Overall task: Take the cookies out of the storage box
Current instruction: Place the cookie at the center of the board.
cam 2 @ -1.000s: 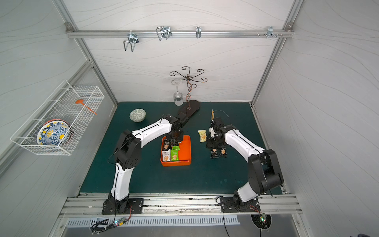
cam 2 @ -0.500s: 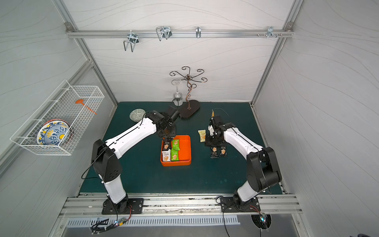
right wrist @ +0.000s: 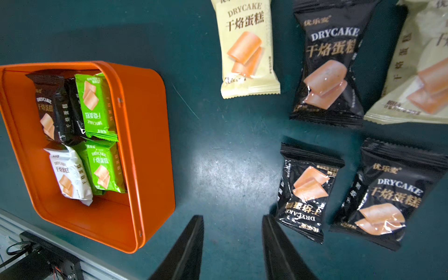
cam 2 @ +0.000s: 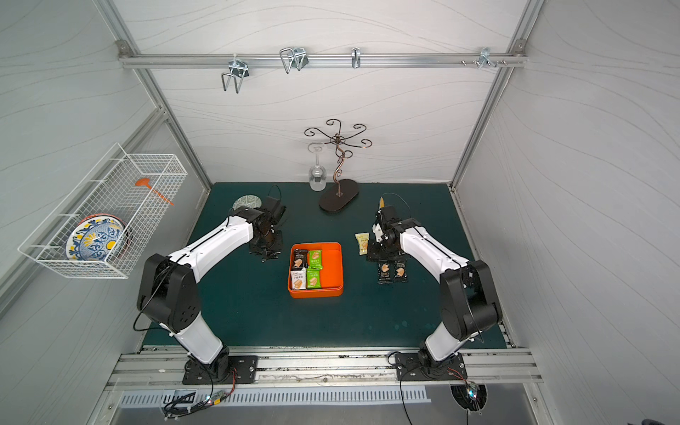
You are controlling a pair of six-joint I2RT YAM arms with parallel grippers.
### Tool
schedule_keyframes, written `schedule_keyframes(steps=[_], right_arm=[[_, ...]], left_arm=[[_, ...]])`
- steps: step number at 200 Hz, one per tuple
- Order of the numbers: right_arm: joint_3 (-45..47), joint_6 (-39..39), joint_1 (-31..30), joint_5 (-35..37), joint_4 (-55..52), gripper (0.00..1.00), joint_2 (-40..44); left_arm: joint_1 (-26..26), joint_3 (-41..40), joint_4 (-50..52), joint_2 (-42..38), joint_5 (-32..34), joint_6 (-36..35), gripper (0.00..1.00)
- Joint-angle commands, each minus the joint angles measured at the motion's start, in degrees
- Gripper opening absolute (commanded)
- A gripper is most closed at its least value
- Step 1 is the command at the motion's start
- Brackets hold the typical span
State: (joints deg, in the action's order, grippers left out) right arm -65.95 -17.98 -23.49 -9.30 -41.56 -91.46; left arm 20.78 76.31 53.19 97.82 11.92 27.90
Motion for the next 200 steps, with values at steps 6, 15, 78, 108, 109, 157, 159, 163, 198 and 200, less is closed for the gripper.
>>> schedule_keyframes(steps=[6, 15, 78, 108, 109, 157, 159, 163, 198, 200], right_arm=[[-1.9, 0.6, 0.1, -0.5, -2.0, 0.44, -0.9], [-2.0, 0.6, 0.1, -0.5, -2.2, 0.44, -1.0], [-2.8, 1.0, 0.1, 0.7, -3.6, 0.44, -1.2], [-3.5, 1.3, 0.0, 0.8, -4.2, 0.44, -1.4], [-3.5, 1.3, 0.0, 0.8, -4.2, 0.44, -1.4], [-4.4, 1.6, 0.0, 0.7, -4.3, 0.44, -1.9], [-4.4, 1.6, 0.0, 0.6, -4.3, 0.44, -1.9], [-4.5, 1.6, 0.0, 0.6, -4.3, 0.44, -1.9], [-4.4, 1.7, 0.0, 0.4, -3.9, 0.44, -1.4], [-4.3, 1.6, 0.0, 0.4, -3.9, 0.44, -1.4]], left_arm=[[-3.0, -1.6, -6.6, 2.6, -1.8, -2.9, 0.45], [-3.6, -1.3, -7.6, 4.0, -2.2, -3.6, 0.45], [-4.5, 2.6, -9.7, 12.5, -1.8, -5.8, 0.46], [-4.7, 2.7, -9.1, 12.4, -1.7, -5.4, 0.46], [-4.7, 2.7, -9.1, 12.3, -1.7, -5.3, 0.46], [-4.8, 5.0, -6.4, 7.9, -0.2, -4.8, 0.56], [-4.8, 5.2, -6.2, 7.6, -0.2, -4.7, 0.58], [-4.8, 5.6, -5.7, 7.0, -0.1, -4.5, 0.61], [-4.6, 8.0, -2.3, 1.4, -2.0, -2.6, 0.99], [-4.5, 8.1, -2.2, 1.1, -2.1, -2.5, 0.99]])
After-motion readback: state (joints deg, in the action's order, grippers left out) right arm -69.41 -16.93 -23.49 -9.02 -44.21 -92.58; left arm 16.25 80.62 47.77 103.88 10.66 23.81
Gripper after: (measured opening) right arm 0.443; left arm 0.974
